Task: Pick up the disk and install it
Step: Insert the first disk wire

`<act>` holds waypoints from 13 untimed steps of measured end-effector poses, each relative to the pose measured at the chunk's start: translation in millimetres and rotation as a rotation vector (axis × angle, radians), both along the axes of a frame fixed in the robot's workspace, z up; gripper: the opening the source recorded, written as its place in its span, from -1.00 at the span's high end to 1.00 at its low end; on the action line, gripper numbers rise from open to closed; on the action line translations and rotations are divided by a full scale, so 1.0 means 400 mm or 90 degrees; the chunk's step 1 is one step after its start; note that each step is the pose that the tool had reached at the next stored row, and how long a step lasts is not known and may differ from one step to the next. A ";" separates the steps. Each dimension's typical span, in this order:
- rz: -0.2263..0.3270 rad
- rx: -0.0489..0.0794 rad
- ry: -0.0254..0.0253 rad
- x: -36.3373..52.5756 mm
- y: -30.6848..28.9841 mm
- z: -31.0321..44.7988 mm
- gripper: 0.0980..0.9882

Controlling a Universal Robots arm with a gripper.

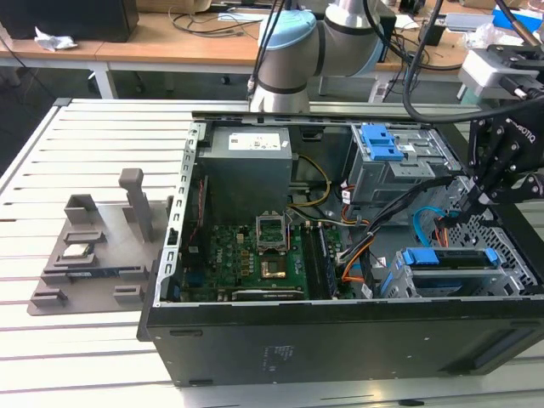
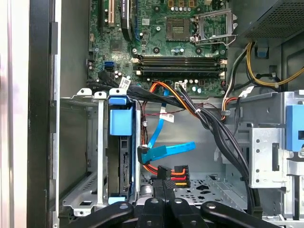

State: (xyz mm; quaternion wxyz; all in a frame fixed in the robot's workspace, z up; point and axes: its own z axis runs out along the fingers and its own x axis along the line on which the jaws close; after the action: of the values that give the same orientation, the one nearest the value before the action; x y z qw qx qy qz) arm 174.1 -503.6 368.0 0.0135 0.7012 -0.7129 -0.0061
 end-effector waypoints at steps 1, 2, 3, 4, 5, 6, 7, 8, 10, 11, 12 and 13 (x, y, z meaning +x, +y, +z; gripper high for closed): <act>0.000 0.000 0.0000 0.000 0.000 0.000 0.98; 0.000 0.000 0.0000 0.000 0.000 0.000 0.98; 0.000 0.000 0.0000 0.000 0.000 0.000 0.98; 0.000 0.000 0.0000 0.000 0.000 0.000 0.98; 0.000 0.000 0.0000 -0.001 0.000 0.000 0.98; 0.000 0.000 0.0000 -0.001 0.000 0.000 0.98; 0.000 0.000 0.0000 -0.001 0.000 0.000 0.83; 0.000 0.000 0.0000 -0.001 0.000 0.000 0.56; 0.000 0.000 0.0000 -0.001 0.000 0.000 0.41; 0.000 0.000 0.0000 -0.001 0.000 0.000 0.41; 0.000 0.000 0.0000 -0.001 0.000 0.000 0.41; 0.000 0.000 0.0000 -0.002 0.000 0.000 0.41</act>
State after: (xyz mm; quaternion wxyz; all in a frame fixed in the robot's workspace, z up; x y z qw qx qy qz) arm 173.5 -503.6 368.0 0.0135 0.7011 -0.7129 -0.0061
